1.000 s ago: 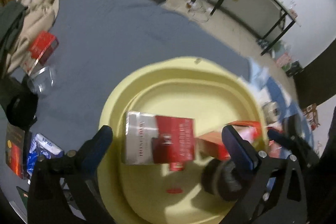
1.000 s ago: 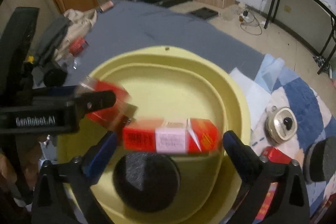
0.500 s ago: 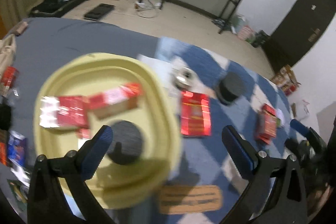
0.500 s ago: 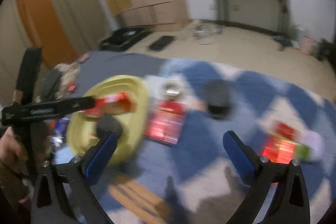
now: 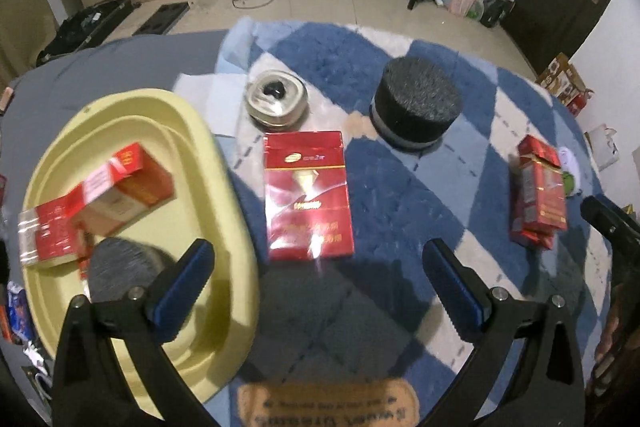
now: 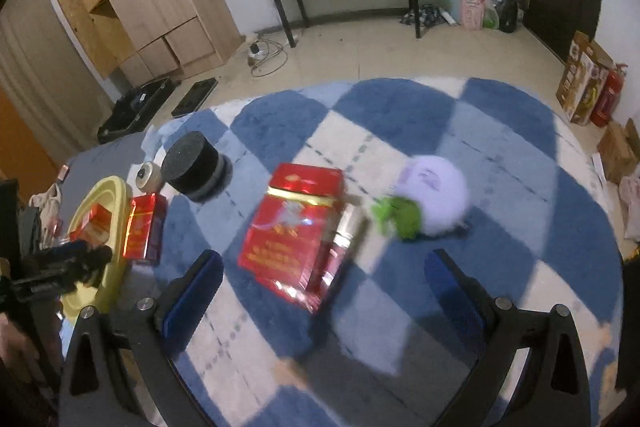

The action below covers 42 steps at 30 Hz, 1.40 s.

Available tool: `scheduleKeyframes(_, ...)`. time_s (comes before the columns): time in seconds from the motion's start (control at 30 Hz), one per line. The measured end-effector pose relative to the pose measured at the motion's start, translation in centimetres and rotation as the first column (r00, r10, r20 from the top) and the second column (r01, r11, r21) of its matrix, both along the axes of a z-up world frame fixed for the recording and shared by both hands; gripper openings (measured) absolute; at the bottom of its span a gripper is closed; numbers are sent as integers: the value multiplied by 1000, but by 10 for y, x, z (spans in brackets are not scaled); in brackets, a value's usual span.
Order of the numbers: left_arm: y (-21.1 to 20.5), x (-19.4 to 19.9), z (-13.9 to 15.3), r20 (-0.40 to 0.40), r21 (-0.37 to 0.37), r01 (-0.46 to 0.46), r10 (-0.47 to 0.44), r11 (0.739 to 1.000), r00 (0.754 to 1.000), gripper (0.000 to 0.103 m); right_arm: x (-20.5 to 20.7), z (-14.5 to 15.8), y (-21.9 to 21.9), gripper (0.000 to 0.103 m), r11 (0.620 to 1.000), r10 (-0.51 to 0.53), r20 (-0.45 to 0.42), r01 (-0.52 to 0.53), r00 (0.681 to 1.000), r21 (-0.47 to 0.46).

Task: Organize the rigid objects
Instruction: 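Grasp the red Diamond pack with the left tool while the right tool grasps another red pack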

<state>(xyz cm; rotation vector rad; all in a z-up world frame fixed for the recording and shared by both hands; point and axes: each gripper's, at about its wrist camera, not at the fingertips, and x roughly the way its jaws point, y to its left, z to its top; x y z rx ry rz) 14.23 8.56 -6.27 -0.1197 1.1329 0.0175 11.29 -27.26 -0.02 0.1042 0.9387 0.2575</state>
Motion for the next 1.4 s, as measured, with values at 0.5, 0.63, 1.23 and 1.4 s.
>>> scheduleKeyframes(0.5,-8,41,-41,-5,-39,5,-6,999,1000,77,60,-58,53,71,993,23,13,-21,1000,-117)
scheduleKeyframes(0.63,-15,29,-42,4,16,30,-30,999,1000,63,60,-60,50,65,993,35,27,-32,999,-117)
scheduleKeyframes(1.23,54,-52,89,194,-55,-21,31,998,981,59,8,1,19,58,998,59,154,-61,986,9)
scheduleKeyframes(1.4,124,-97,96,182,-4,-82,81,997,980,59,-21,35,77,58,969,243,197,-245,950,-12)
